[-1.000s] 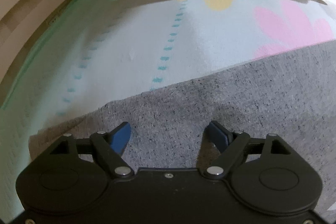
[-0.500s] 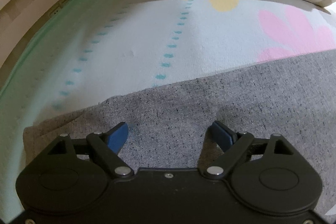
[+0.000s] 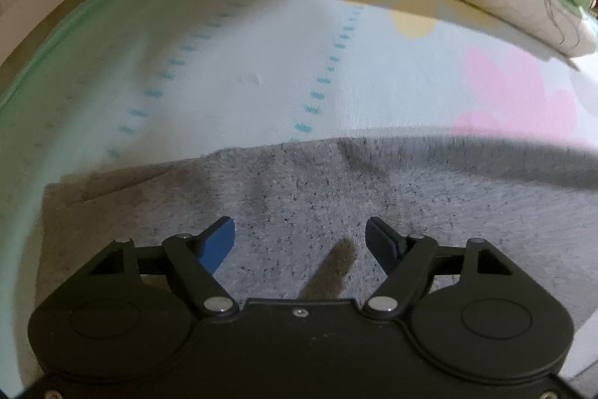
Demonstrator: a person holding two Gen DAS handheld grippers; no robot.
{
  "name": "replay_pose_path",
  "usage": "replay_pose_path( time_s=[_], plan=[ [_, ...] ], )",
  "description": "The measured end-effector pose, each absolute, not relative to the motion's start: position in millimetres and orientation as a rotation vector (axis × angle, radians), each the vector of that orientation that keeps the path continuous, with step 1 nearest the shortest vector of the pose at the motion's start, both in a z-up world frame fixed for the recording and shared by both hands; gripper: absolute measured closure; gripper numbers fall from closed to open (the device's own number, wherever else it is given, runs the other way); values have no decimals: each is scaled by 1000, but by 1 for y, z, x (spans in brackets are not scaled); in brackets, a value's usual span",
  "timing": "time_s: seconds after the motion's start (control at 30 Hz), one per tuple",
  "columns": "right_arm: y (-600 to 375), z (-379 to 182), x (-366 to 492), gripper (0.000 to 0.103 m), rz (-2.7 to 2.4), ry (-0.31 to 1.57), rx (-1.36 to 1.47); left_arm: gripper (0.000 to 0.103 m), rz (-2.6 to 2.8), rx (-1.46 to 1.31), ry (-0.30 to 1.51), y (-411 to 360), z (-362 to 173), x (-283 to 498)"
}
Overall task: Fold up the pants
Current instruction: 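Lift the cuff with the right tool while the left tool grasps the waistband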
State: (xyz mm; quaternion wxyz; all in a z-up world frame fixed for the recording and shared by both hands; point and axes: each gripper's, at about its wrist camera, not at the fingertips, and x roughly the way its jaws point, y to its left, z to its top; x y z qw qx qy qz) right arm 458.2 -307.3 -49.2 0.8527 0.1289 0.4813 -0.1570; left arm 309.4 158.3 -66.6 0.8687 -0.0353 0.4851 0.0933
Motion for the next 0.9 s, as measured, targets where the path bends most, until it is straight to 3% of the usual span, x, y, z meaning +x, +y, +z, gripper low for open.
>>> replay_pose_path(
  time_s=[0.33, 0.6, 0.9],
  plan=[
    [-314, -43, 387, 101, -280, 994, 262, 25, 181, -135, 966, 161, -36, 305],
    [-316, -56, 364, 101, -266, 1009, 266, 25, 190, -312, 1077, 176, -57, 333],
    [-314, -60, 359, 101, -251, 983, 234, 25, 217, -270, 1077, 170, -61, 359]
  ],
)
